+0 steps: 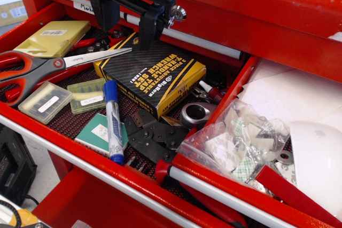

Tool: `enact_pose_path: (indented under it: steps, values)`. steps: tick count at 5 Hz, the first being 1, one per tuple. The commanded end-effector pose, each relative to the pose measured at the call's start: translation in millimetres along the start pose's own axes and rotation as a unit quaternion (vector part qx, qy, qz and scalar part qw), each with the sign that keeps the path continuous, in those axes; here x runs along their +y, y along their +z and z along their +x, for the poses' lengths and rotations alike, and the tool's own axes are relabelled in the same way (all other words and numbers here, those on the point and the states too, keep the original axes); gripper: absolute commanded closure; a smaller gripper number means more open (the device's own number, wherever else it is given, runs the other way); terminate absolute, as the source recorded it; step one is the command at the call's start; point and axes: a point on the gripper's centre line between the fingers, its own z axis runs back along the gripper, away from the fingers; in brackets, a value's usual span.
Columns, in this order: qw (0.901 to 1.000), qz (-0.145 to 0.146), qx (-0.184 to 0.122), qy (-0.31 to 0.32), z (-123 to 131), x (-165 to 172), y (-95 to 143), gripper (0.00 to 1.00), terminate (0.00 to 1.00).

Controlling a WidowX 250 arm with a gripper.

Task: Pick up scissors and put into drawer

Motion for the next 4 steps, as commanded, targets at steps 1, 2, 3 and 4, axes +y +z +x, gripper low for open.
enact_pose_path:
  steps: [1,2,3,4]
  values:
    - [1.0,0.0,0.0,0.0,0,0,0,0.0,0.0]
    - [0.9968,0.027,-0.004,-0.075,-5,26,-24,0.0,0.0]
    - [0.9922,0.04,-0.019,-0.117,-7,47,-41,0.0,0.0]
    - [0.985,0.048,-0.032,-0.162,-2,66,-59,0.0,0.0]
